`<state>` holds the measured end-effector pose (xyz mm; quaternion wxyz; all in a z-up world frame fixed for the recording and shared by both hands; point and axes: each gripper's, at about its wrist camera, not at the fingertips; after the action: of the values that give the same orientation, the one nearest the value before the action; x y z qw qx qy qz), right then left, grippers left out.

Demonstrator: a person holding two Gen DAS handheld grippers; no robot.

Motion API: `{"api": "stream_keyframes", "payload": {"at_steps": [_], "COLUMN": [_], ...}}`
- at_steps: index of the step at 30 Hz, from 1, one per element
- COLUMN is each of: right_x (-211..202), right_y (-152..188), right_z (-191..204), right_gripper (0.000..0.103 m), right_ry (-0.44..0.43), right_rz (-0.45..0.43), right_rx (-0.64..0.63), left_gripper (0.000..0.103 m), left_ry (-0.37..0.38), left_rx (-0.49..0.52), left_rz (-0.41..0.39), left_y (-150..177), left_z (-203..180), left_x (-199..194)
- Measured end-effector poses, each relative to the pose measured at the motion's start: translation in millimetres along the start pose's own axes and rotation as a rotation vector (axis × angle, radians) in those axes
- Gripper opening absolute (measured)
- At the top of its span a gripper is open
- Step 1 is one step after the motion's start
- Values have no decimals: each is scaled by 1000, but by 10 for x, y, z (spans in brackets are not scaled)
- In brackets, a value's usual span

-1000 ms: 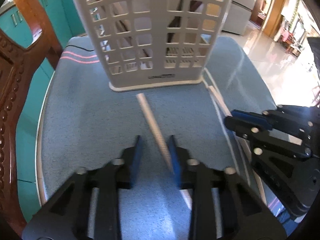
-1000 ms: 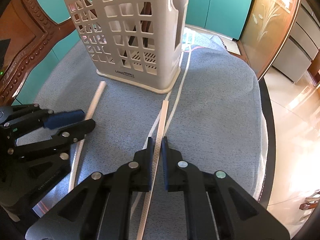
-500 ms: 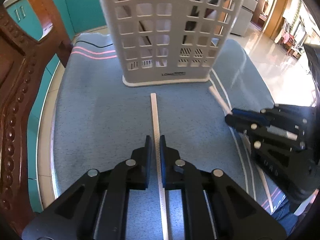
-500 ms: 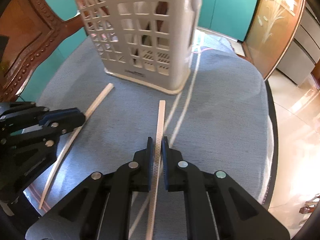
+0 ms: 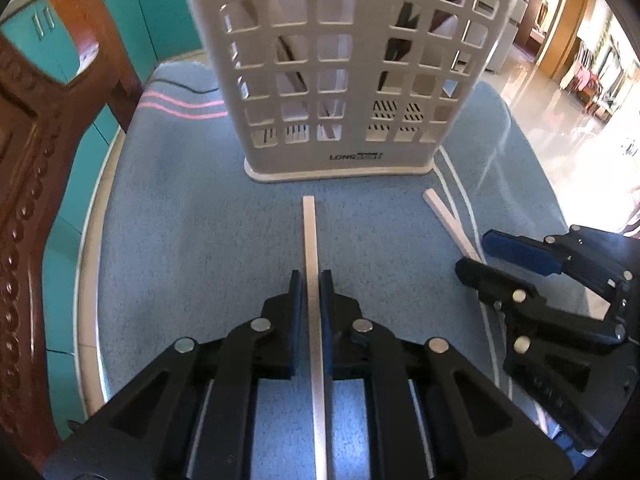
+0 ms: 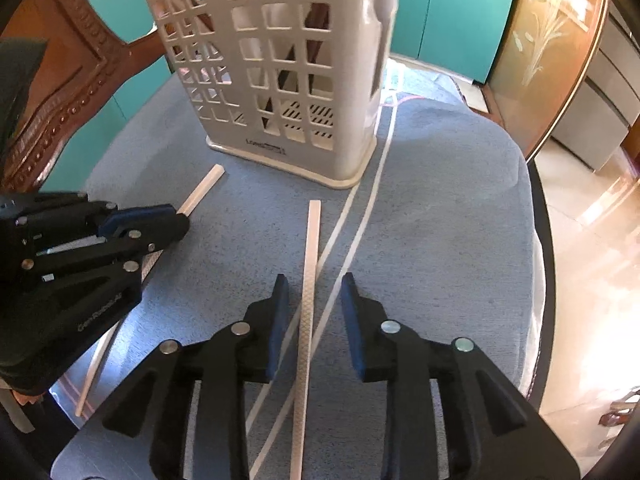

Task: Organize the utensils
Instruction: 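Lift both held light chopsticks and lower them into the caddy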

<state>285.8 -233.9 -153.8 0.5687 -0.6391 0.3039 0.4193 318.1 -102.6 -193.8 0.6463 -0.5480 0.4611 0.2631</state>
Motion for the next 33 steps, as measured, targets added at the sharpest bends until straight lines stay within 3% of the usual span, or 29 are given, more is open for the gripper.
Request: {"api": "stream_keyframes", "payload": {"at_steps": [4,5,8,11,16,20,29,33], "right_x": [-3,-4,-36,-67,-381,-812,-1952,-2317], "right_y": [1,3,41,40,3,18,221,85], "right_z": [89,88,105,171,216,214,56,-32], "right_gripper": [24,16,7,6,6,6,6,6], "right_ry": [-3,-11,-30,-61,-81,-113,-185,-204], "right_rz": [-8,-10,-13,-20,-114,-228,-497,-584], "right_rx": [-8,-8,-6,-1,-21,-37,-35,-21], "left_gripper": [11,11,11,7,7,7,7,7], "left_ry": [-10,-11,-21,-28,-31,-17,54,51], "left_rx": [4,6,17,22,12,3,-23,-45], "left_rz": [-2,-4,-12,-19,-69,-155,-412,-524], "left_y": [-15,-15,-6,28,46,40,129,-20], "left_z": [-15,-15,-77,-129,-116,-99,9,91], "left_x": [2,2,-7,-40,-228,-568,-1777,-2255]}}
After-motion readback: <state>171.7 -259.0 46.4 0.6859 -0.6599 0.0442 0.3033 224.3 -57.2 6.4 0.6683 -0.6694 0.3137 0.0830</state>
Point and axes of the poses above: each gripper's, at about its wrist camera, not at the fingertips, and x roughly the way its jaws point, z to its left, y to its underside, and after that the axes turned 3 degrees about -x, right-handed
